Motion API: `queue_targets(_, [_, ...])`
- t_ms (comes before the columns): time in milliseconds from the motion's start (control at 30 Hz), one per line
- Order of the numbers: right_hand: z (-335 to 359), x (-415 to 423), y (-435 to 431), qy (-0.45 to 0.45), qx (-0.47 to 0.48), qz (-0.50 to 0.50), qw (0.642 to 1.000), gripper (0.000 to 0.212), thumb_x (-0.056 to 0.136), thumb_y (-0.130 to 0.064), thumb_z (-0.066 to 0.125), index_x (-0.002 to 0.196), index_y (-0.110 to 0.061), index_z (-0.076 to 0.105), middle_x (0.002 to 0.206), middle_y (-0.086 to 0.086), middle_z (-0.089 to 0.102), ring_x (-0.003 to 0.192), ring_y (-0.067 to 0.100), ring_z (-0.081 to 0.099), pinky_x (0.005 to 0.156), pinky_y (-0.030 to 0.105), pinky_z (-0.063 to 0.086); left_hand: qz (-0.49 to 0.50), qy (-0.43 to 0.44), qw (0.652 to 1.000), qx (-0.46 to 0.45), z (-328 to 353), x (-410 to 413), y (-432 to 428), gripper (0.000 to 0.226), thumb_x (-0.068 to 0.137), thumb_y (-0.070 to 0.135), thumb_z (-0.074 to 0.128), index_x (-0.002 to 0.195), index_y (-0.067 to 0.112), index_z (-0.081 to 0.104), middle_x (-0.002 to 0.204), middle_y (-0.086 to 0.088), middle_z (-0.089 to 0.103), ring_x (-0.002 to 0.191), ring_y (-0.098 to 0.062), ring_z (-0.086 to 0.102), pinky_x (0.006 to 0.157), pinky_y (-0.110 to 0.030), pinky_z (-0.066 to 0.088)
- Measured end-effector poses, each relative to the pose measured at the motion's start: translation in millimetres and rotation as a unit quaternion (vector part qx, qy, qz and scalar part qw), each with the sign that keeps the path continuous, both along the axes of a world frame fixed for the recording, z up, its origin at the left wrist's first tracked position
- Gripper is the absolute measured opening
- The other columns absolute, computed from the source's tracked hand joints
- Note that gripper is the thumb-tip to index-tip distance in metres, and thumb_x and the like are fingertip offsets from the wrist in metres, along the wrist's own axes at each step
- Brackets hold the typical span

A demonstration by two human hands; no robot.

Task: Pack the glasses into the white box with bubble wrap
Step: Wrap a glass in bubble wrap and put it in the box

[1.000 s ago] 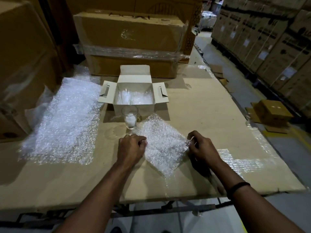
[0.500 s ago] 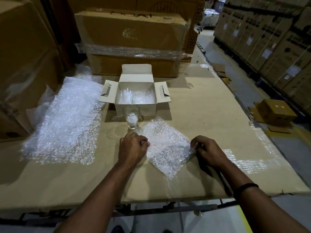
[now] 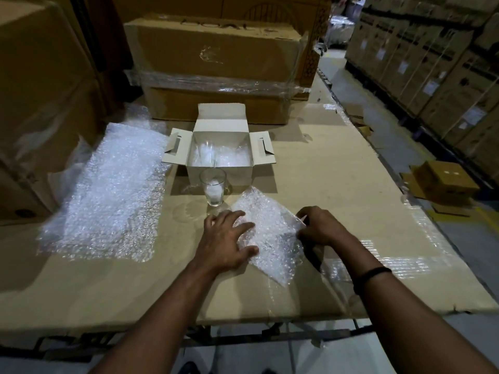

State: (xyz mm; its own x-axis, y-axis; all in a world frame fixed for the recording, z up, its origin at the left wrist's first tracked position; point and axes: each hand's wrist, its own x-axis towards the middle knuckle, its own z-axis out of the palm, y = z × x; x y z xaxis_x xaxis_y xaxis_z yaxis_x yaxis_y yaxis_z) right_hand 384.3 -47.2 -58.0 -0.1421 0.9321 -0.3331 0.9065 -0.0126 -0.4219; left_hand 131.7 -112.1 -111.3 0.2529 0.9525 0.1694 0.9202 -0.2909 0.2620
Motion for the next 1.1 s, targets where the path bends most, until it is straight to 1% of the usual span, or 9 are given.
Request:
queue_targets(133, [11, -10, -5, 0.081, 0.086, 0.006, 0.993, 0.035, 0.076, 0.001, 0.058, 0.104, -0.015, 0.072, 0.079, -0.002, 0.063, 0.078, 0.020, 0.058, 0.059, 0.027, 0.041, 0.004, 0.038, 0.998, -0.053, 2, 0, -1, 0.089, 0.072, 0.088, 0.018, 0.145, 0.041, 0.038, 0.160, 0.006, 0.023, 0.147, -0.019, 0.016, 0.115, -0.052, 0.008])
queue_targets(233, [11, -11, -13, 0.079, 0.184, 0.081, 0.976, 0.043, 0.079, 0.004, 0.052, 0.117, -0.009, 0.068, 0.089, -0.003, 0.056, 0.086, 0.023, 0.057, 0.070, 0.027, 0.041, 0.038, 0.004, 0.999, -0.035, 6, 4, -2, 0.085, 0.076, 0.086, 0.025, 0.143, 0.037, 0.042, 0.159, 0.001, 0.026, 0.145, -0.024, 0.019, 0.114, -0.050, 0.009])
queue_targets(333, [3, -12, -20, 0.004, 0.309, 0.187, 0.932, 0.045, 0.074, 0.010, 0.058, 0.113, -0.009, 0.070, 0.090, 0.007, 0.059, 0.080, 0.028, 0.059, 0.062, 0.028, 0.041, 0.057, -0.061, 0.991, 0.108, 5, 6, -2, 0.058, 0.084, 0.053, 0.055, 0.135, 0.025, 0.052, 0.146, -0.008, 0.045, 0.131, -0.030, 0.040, 0.105, -0.051, 0.035])
queue_targets(433, [-3, -13, -24, -0.050, 0.373, 0.244, 0.894, 0.051, 0.062, 0.017, 0.067, 0.104, -0.011, 0.074, 0.082, 0.008, 0.059, 0.069, 0.028, 0.056, 0.051, 0.027, 0.036, 0.026, -0.074, 0.980, 0.181, 3, 7, -2, 0.077, 0.071, 0.021, 0.079, 0.140, 0.022, 0.045, 0.147, -0.010, 0.043, 0.123, -0.029, 0.042, 0.095, -0.049, 0.045])
queue_targets(533, [-7, -14, -24, -0.048, 0.362, 0.264, 0.893, 0.045, 0.068, 0.006, 0.071, 0.108, -0.015, 0.072, 0.094, 0.008, 0.062, 0.078, 0.028, 0.057, 0.059, 0.034, 0.047, 0.027, -0.063, 0.986, 0.153, 9, 11, 6, 0.100, 0.067, 0.022, 0.082, 0.149, 0.027, 0.026, 0.158, -0.001, 0.025, 0.112, -0.025, 0.045, 0.091, -0.044, 0.043])
queue_targets(667, [-3, -17, -23, -0.003, 0.162, 0.128, 0.979, 0.063, 0.079, -0.036, 0.076, 0.135, -0.025, 0.050, 0.123, 0.004, 0.058, 0.108, 0.026, 0.056, 0.087, 0.034, 0.047, 0.012, 0.029, 0.998, 0.057, 22, 23, 28, 0.100, 0.080, 0.026, 0.074, 0.154, 0.032, 0.007, 0.160, 0.005, 0.022, 0.108, -0.022, 0.046, 0.093, -0.036, 0.040])
queue_targets(833, [1, -14, -17, 0.075, 0.057, 0.043, 0.995, 0.067, 0.066, -0.013, 0.084, 0.122, -0.025, 0.049, 0.098, -0.002, 0.061, 0.085, 0.020, 0.058, 0.075, 0.034, 0.051, 0.019, 0.026, 0.999, 0.036, 28, 31, 34, 0.078, 0.085, 0.020, 0.068, 0.151, 0.029, 0.026, 0.127, -0.002, 0.055, 0.104, -0.023, 0.049, 0.088, -0.036, 0.042])
queue_targets(1000, [-3, -7, -17, 0.035, 0.224, 0.109, 0.968, 0.035, 0.066, 0.007, 0.063, 0.084, -0.020, 0.050, 0.085, -0.002, 0.054, 0.080, 0.024, 0.052, 0.064, 0.036, 0.043, 0.002, -0.008, 0.997, 0.073, 31, 36, 37, 0.088, 0.071, 0.005, 0.078, 0.145, 0.029, 0.037, 0.145, -0.009, 0.039, 0.109, -0.027, 0.054, 0.080, -0.038, 0.052])
queue_targets(1100, [-10, -2, -20, 0.002, 0.284, 0.163, 0.945, 0.033, 0.057, 0.013, 0.056, 0.074, -0.015, 0.053, 0.082, 0.003, 0.053, 0.077, 0.028, 0.050, 0.059, 0.039, 0.045, -0.016, 0.013, 0.996, 0.087, 30, 33, 43, 0.061, 0.067, 0.003, 0.077, 0.123, 0.023, 0.062, 0.133, -0.004, 0.056, 0.099, -0.025, 0.058, 0.074, -0.036, 0.051])
